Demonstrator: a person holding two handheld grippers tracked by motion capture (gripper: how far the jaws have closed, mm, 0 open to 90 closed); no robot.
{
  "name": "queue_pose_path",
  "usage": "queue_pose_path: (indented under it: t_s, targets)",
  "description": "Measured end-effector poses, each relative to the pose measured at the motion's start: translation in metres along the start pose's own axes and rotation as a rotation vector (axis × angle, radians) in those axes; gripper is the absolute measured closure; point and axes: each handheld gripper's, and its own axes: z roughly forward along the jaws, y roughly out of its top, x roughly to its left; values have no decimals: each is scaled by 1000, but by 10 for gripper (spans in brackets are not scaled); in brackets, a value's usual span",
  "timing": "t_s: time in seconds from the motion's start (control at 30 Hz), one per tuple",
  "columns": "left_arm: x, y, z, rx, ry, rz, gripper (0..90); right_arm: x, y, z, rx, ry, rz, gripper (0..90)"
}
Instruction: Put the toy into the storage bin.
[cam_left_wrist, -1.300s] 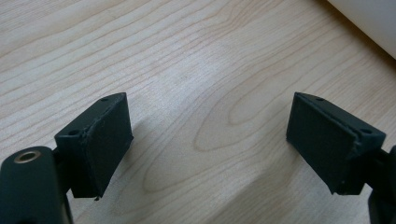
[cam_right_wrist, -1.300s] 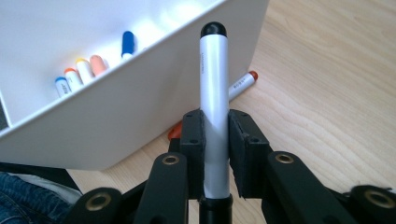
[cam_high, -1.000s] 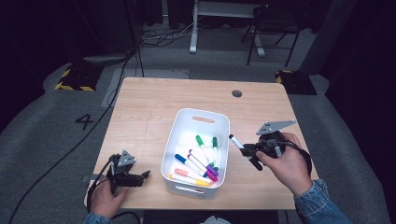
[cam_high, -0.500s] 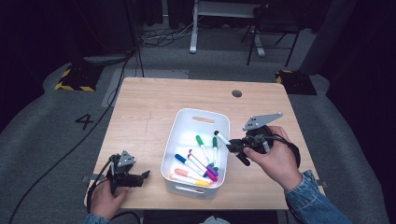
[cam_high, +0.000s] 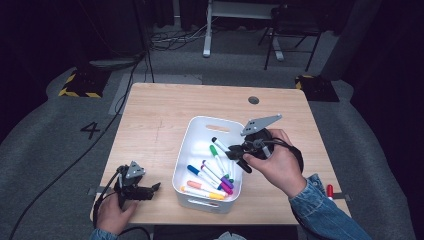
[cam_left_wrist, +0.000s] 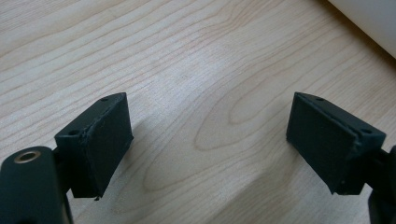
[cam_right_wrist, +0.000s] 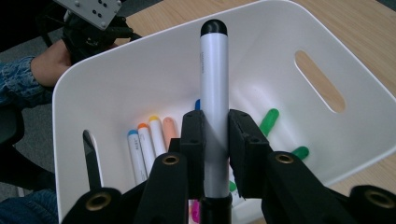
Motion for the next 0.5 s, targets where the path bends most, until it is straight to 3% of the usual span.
queue_pose_path:
  t_s: [0.3,0.5]
  targets:
    - [0,0,0,0,0,1,144,6,9,17,17,21,-31,770]
    - [0,0,0,0,0,0,144,9,9,29,78,12,-74,770]
